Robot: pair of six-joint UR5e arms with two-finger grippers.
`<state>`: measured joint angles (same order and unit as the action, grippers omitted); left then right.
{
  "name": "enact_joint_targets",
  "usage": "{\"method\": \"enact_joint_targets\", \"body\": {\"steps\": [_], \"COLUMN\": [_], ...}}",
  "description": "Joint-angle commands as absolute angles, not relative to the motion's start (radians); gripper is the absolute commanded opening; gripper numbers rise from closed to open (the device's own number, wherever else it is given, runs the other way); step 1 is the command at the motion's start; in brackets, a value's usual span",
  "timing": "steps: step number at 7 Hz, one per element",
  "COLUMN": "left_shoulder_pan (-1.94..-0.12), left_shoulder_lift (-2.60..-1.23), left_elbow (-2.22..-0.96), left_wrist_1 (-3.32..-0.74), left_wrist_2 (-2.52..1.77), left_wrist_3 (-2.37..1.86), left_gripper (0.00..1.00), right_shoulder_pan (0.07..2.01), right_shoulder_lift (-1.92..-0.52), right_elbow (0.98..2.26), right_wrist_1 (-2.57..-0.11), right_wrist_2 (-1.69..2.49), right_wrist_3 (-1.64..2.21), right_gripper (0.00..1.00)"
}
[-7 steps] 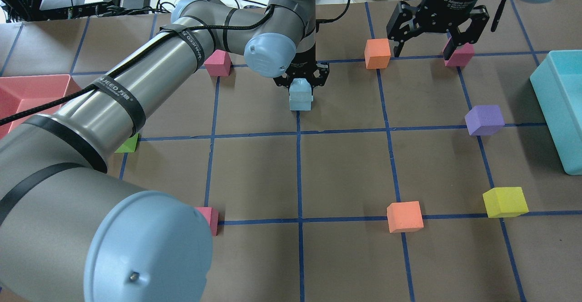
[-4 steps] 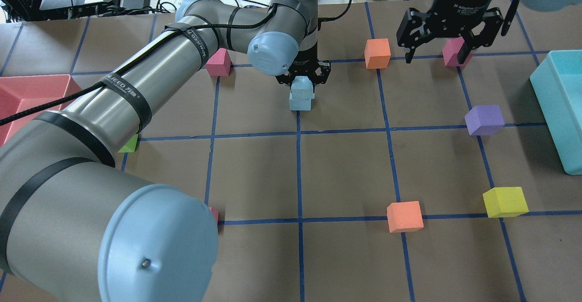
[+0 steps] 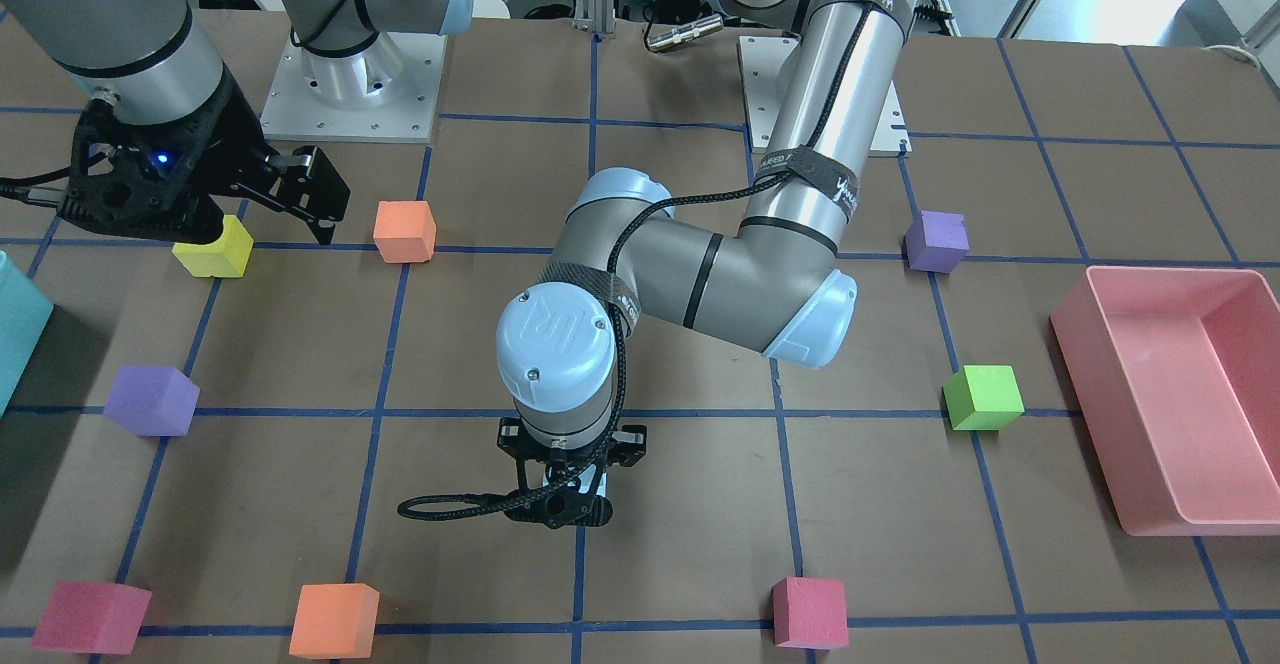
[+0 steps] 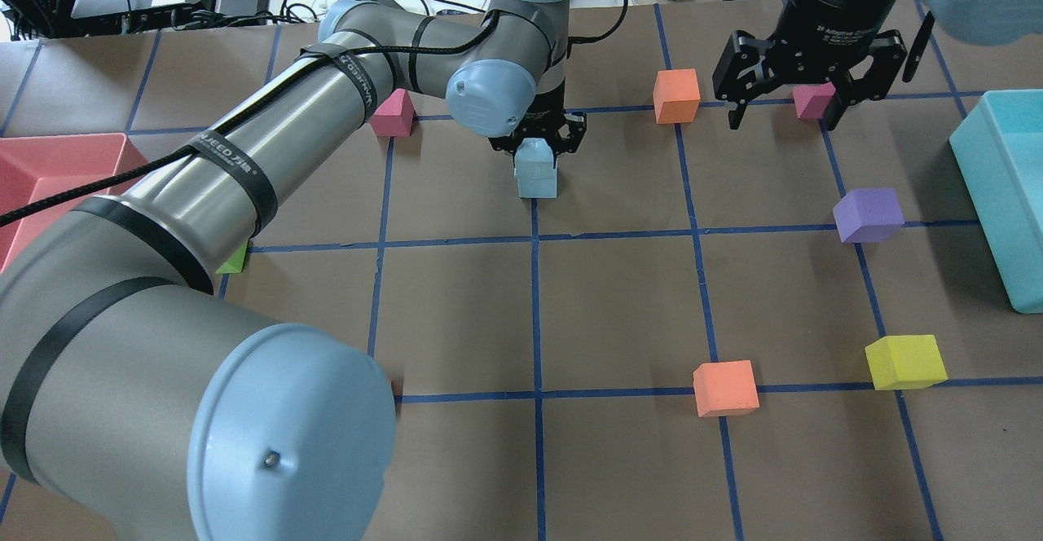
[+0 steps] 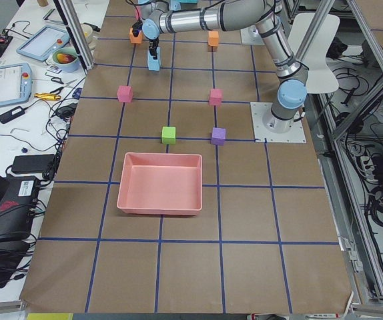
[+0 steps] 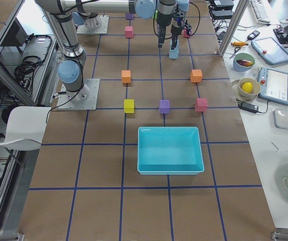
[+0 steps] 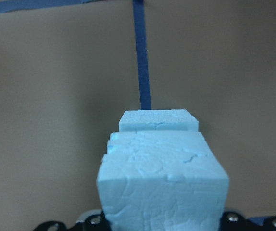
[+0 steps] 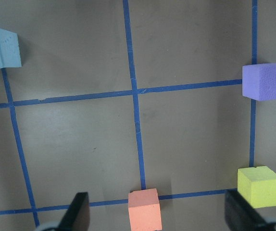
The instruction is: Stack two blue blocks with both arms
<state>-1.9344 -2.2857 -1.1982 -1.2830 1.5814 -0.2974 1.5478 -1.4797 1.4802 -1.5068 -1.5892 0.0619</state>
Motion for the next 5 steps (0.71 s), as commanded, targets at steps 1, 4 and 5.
{"method": "enact_joint_targets", "body": {"steps": [1,4,5], "left_shoulder_pan": [-1.934,-1.934,-1.934], "left_shoulder_lift": [-2.292,-2.293,-2.301], "left_elbow": [-1.195,-1.178,-1.175], "left_wrist_1": [-1.282,-1.282,-1.282], "left_wrist_2": [1.574,1.574,1.574], "left_wrist_3": [-0.31,-0.313,-0.313], "left_gripper": [0.52,0.53,0.9], "right_shoulder_pan": [1.548,1.548,1.548], "right_shoulder_lift": [-1.48,-1.48,-1.48], "right_elbow": [1.483,1.485,1.483], "right_wrist_1": [-1.506,-1.506,-1.506], "right_wrist_2": [-1.592,-1.592,-1.591], "right_wrist_3": [0.06,0.058,0.057], "right_gripper": [1.0,1.0,1.0]}}
